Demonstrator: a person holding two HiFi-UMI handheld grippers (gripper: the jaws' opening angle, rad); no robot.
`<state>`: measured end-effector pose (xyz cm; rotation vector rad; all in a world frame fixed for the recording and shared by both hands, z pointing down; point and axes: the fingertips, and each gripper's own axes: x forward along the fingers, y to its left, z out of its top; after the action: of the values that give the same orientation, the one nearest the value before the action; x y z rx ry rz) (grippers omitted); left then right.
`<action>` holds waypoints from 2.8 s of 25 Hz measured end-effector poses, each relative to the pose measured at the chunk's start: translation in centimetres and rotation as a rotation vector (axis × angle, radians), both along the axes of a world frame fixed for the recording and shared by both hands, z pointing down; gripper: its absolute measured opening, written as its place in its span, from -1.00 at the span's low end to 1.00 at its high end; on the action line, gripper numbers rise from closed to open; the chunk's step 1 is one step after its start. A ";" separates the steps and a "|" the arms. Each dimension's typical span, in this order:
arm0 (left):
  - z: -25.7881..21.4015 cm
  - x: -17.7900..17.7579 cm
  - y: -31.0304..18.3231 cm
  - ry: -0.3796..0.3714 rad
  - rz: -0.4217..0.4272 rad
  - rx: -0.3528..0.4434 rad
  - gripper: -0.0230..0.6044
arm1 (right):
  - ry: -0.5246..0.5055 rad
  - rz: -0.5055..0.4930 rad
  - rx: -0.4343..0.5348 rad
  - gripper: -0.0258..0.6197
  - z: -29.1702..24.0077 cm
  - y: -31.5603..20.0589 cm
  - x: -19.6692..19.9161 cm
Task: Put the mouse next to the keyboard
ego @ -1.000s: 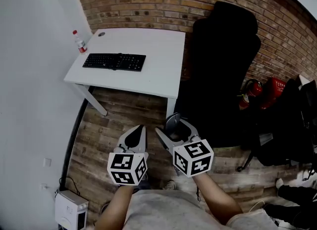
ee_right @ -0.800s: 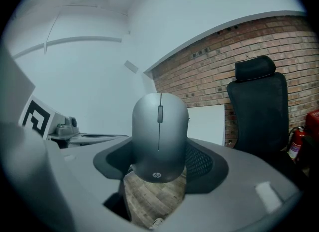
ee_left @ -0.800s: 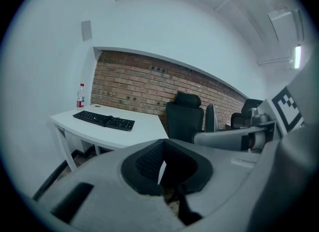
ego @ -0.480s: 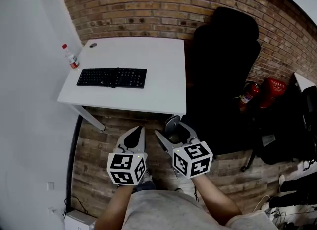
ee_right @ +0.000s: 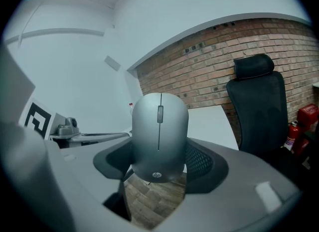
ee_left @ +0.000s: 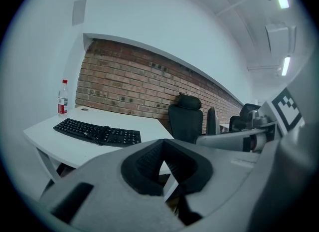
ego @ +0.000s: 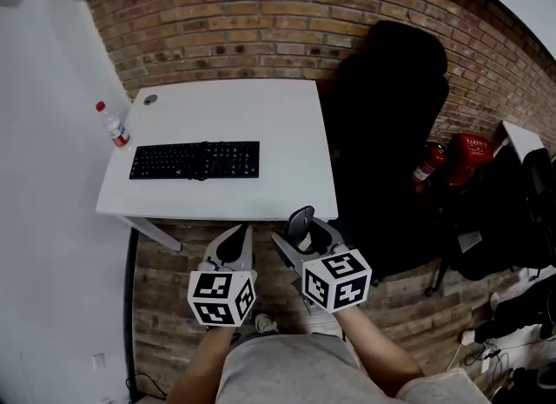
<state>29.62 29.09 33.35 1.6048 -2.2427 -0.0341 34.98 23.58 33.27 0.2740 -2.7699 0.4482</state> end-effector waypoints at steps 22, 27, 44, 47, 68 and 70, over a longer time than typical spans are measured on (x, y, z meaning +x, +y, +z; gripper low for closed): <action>1.7 -7.8 -1.8 0.043 0.031 0.002 -0.95 | 0.034 0.047 -0.042 0.05 2.1 -2.4 -7.1; 2.6 -10.1 -4.0 0.049 0.040 -0.023 -0.95 | 0.047 0.060 -0.051 0.05 3.1 -4.8 -9.3; 5.1 -18.9 -13.5 0.086 0.083 -0.104 -0.95 | 0.161 0.145 -0.119 0.05 7.9 -14.5 -16.9; 5.7 -20.4 -14.5 0.097 0.079 -0.118 -0.95 | 0.193 0.162 -0.130 0.05 9.3 -15.7 -17.9; 8.3 -25.3 -19.8 0.151 0.150 -0.195 -0.95 | 0.408 0.262 -0.173 0.05 15.7 -19.2 -19.4; 8.4 -25.6 -19.9 0.163 0.170 -0.186 -0.95 | 0.426 0.278 -0.165 0.05 15.9 -19.2 -19.7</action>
<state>4.05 9.19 41.74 1.6234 -1.9220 0.0836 15.32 4.41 49.20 0.6373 -2.2733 0.6033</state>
